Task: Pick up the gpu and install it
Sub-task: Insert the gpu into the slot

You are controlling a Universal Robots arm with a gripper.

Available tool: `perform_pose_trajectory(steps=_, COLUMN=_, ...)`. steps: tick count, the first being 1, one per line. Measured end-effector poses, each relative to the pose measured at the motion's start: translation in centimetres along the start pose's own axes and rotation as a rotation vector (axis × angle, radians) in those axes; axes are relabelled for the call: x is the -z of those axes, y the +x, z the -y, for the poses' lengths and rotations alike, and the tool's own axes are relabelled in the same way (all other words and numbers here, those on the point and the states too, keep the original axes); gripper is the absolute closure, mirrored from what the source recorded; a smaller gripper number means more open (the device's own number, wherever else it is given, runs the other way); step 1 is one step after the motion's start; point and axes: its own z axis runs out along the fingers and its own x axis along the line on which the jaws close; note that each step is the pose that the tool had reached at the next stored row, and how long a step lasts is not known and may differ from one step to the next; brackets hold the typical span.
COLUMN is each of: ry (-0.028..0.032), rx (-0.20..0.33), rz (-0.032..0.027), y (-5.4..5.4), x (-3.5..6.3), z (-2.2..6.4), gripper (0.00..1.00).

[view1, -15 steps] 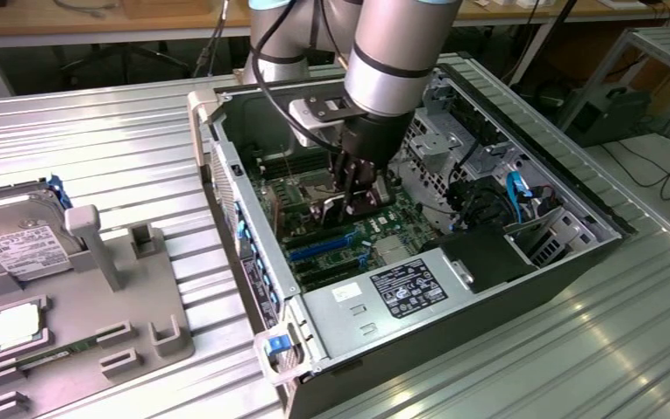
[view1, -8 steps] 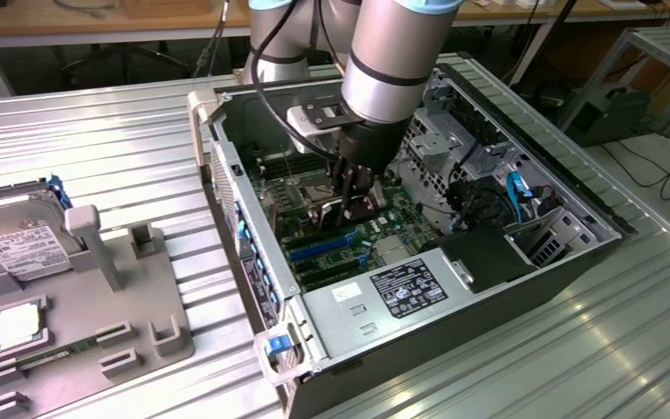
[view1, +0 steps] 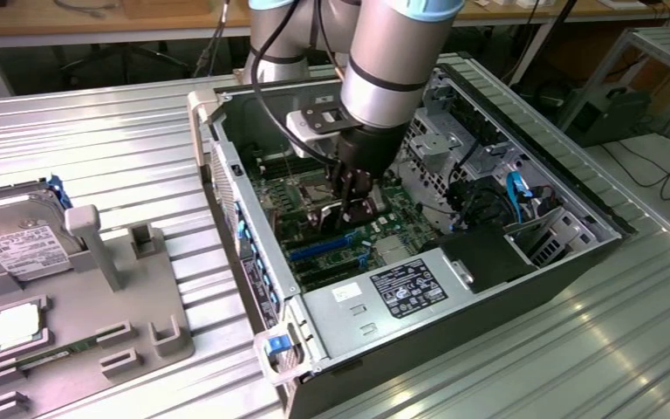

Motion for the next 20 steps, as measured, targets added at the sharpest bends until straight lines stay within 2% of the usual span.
perform_pose_trajectory(steps=7, ry=0.0001, rx=0.000, rz=0.0003, y=0.37, x=-0.29, z=-0.03, gripper=0.72)
perform_pose_trajectory(steps=20, ry=0.0001, rx=0.000, rz=0.0003, y=0.39, x=-0.82, z=-0.49, gripper=0.72)
